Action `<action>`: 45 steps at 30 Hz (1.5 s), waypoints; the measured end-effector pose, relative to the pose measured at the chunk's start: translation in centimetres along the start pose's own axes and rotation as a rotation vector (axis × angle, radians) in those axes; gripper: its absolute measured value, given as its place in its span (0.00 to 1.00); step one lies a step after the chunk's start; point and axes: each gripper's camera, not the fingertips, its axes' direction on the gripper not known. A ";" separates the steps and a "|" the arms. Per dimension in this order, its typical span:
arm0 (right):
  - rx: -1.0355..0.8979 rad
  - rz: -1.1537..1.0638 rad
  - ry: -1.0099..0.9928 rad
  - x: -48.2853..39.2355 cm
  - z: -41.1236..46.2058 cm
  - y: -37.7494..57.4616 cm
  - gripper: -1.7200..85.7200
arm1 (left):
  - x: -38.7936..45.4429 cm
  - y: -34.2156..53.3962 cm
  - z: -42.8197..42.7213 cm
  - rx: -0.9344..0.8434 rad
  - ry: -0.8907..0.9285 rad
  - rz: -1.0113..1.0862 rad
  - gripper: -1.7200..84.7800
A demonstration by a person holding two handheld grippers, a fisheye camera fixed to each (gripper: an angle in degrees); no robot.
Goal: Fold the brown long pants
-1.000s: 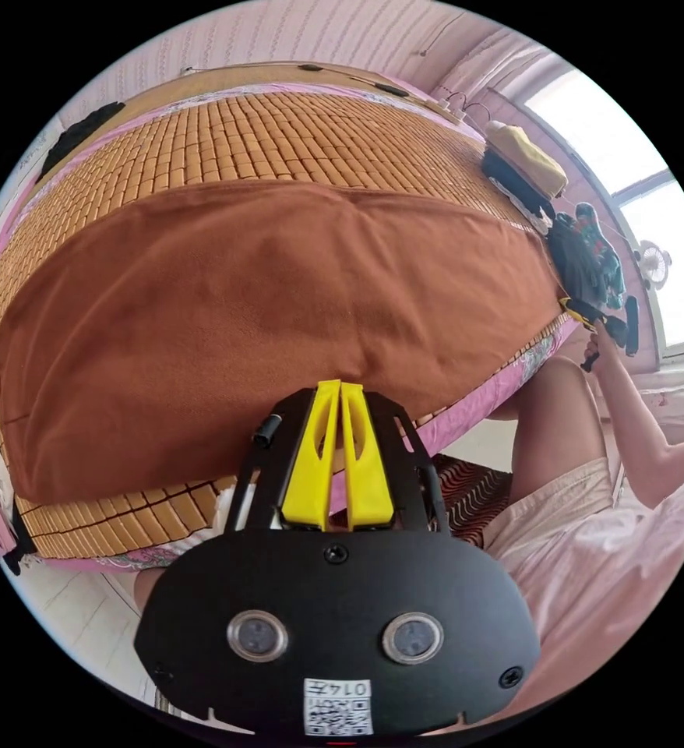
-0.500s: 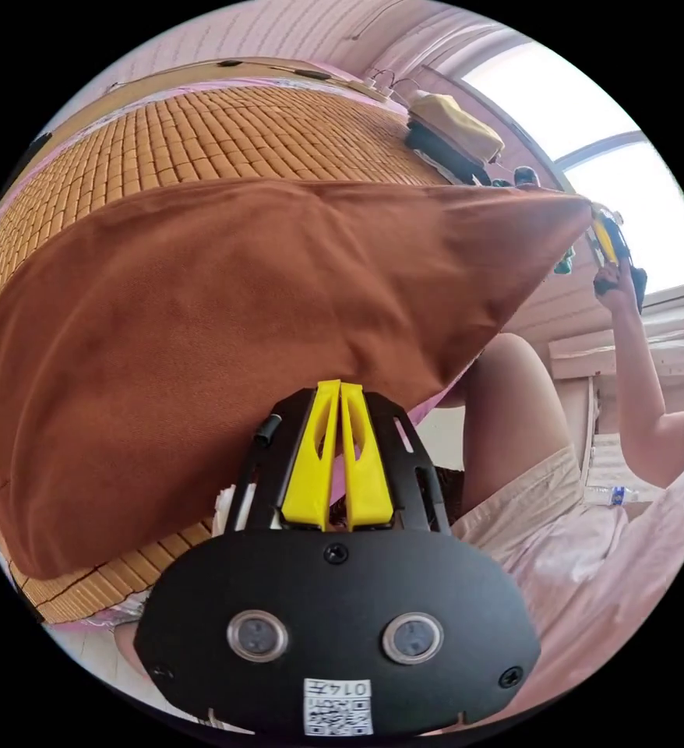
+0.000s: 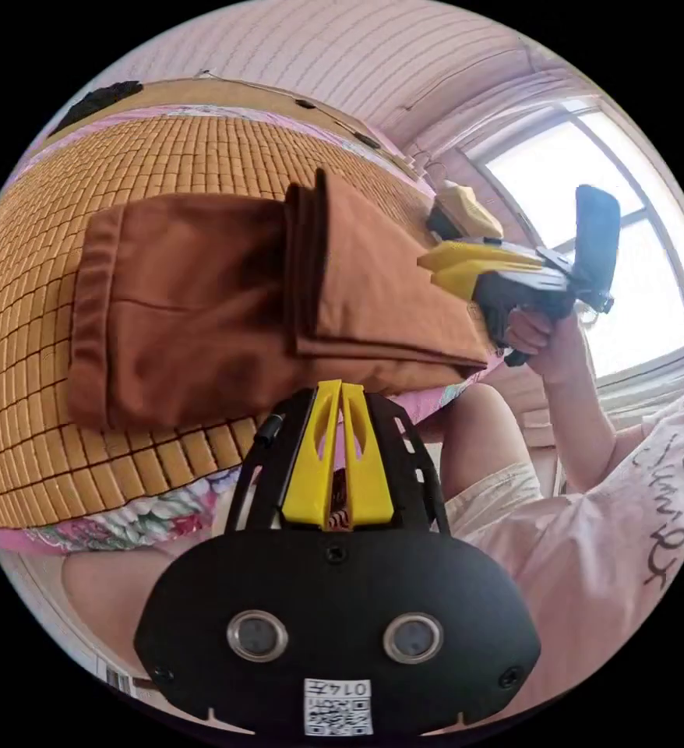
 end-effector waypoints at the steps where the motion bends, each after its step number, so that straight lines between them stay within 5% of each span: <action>1: -0.053 0.006 0.077 -0.2 3.3 0.3 0.10 | -1.4 1.1 -1.3 0.015 -0.063 -0.042 0.01; 8: -0.123 -0.004 0.215 -1.5 12.1 0.3 0.13 | -3.3 0.5 -3.6 0.111 -0.110 -0.117 0.01; 14: -0.145 0.041 0.190 -0.6 17.0 -1.9 0.06 | -2.5 -2.8 -3.2 0.181 -0.066 -0.084 0.01; 21: 0.050 -0.010 0.125 -1.5 14.0 -2.1 0.03 | -1.3 -2.9 -3.7 0.187 -0.047 -0.081 0.01; 27: -0.124 0.022 0.050 2.2 23.6 -1.5 0.04 | -1.3 -1.6 -1.5 0.107 -0.066 -0.125 0.01; 36: -0.142 -0.098 -0.024 6.6 19.9 -2.6 0.11 | 1.5 -1.6 0.6 0.101 -0.044 -0.035 0.08; 40: -0.033 -0.029 0.181 12.7 18.2 -5.8 0.13 | 2.5 -1.3 2.0 0.050 -0.129 -0.009 0.11; 45: -0.234 -0.057 0.195 16.6 25.2 -10.0 0.14 | 2.7 -1.3 5.5 -0.055 -0.121 -0.061 0.13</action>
